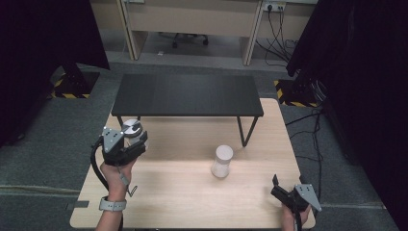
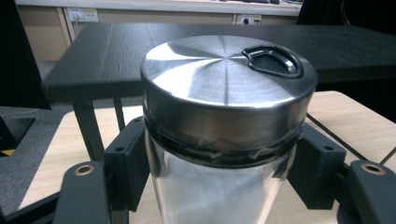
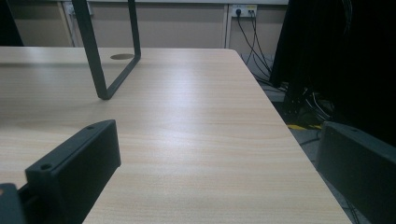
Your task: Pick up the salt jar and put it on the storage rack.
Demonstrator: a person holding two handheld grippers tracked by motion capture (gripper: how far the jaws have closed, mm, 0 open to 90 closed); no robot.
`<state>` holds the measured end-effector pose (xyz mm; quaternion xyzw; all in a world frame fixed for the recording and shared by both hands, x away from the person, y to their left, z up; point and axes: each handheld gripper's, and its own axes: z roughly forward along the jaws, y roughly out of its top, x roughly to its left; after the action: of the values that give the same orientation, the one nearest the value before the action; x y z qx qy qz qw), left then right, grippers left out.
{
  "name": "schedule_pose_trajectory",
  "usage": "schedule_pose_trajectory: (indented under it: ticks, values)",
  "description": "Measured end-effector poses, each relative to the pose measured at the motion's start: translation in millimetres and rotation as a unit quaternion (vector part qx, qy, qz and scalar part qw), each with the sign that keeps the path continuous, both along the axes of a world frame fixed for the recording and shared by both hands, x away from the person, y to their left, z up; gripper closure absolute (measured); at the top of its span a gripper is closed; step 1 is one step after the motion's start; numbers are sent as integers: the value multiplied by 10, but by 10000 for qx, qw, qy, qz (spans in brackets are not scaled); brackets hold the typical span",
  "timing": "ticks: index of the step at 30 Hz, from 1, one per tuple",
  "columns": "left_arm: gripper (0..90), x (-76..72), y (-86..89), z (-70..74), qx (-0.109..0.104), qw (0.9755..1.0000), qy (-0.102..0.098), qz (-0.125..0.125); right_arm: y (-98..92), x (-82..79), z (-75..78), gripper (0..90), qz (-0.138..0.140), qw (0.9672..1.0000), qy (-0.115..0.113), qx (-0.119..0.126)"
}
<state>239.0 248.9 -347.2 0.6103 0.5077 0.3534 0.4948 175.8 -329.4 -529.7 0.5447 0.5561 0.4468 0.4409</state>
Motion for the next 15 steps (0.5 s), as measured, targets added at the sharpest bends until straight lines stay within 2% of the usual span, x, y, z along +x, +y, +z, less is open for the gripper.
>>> schedule_pose_trajectory:
  ticks: [15]
  values:
    - [309, 195, -43, 418, 223, 9997, -31, 99, 0, -1, 2, 2, 5, 10000, 5, 24]
